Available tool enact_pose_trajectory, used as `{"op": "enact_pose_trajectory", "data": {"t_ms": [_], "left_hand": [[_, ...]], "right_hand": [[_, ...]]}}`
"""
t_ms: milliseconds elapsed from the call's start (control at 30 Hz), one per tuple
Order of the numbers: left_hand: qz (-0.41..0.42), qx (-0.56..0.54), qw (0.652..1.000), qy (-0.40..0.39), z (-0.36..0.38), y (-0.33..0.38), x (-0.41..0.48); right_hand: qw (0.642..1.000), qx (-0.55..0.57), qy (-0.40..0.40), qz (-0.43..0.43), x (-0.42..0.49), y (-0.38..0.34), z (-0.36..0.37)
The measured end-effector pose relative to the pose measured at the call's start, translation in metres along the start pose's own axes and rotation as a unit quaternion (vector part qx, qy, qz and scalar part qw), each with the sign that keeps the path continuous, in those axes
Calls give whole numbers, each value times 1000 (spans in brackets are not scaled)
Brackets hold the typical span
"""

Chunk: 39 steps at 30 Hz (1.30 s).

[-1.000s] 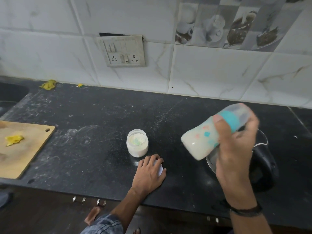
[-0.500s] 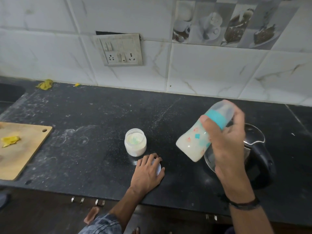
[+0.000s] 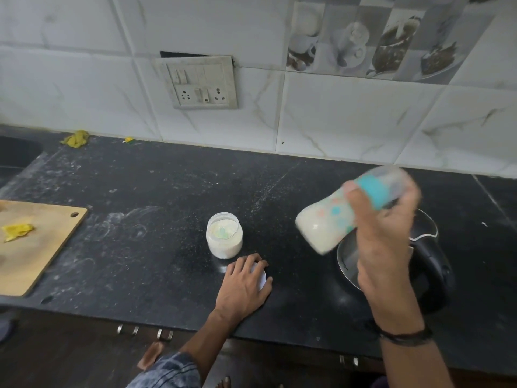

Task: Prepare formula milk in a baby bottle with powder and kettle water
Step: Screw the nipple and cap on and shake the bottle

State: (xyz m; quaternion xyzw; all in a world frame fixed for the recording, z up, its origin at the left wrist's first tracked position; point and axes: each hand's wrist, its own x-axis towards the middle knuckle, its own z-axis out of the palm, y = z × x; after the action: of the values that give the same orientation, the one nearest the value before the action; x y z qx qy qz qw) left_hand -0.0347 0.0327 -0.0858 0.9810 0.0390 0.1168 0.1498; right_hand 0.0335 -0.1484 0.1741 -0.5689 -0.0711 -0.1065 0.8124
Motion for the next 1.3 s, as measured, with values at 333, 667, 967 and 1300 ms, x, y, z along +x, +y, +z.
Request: {"op": "enact_pose_trajectory", "data": {"t_ms": [333, 667, 967, 1300], "left_hand": [[-1, -7, 1000, -13, -1, 0, 0], [0, -2, 1000, 0, 1, -1, -1], [0, -1, 1000, -7, -2, 0, 1], [-1, 0, 1000, -13, -3, 1, 0]], "right_hand": [[1000, -13, -4, 8, -5, 1, -2], [1000, -2, -6, -2, -7, 2, -1], [1000, 11, 13, 6, -3, 5, -3], [998, 24, 48, -16, -2, 11, -5]]}}
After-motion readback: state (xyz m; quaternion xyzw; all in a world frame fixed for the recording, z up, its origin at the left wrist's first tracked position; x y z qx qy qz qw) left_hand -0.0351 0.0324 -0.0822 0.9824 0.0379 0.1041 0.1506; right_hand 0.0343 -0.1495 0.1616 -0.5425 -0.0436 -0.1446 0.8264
